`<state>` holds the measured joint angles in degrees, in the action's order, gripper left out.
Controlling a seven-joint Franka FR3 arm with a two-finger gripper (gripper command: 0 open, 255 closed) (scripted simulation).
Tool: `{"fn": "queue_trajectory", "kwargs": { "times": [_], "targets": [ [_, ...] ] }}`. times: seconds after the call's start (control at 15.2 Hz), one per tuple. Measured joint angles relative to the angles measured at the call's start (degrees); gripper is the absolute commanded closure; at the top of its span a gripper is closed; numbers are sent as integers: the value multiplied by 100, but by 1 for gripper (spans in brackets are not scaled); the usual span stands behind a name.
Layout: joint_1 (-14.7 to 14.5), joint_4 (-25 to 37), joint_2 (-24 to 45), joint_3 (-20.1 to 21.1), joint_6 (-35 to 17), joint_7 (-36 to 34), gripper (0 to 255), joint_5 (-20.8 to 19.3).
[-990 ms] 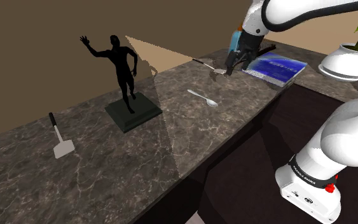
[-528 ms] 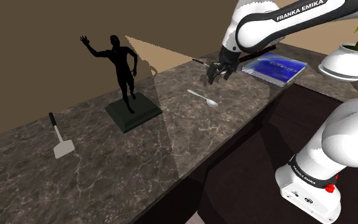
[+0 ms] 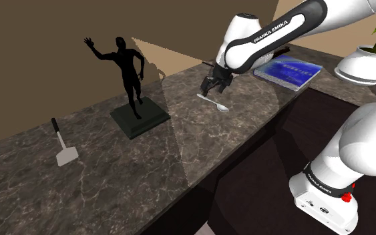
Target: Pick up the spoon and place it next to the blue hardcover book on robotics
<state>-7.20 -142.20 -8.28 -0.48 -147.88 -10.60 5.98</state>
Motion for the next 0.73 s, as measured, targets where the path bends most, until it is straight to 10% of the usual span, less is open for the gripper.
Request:
{"fn": "queue_trajectory", "kwargs": {
  "times": [0.73],
  "targets": [
    [-38, 4, 537, 14, -550, 66, 0, 110]
  ]
}}
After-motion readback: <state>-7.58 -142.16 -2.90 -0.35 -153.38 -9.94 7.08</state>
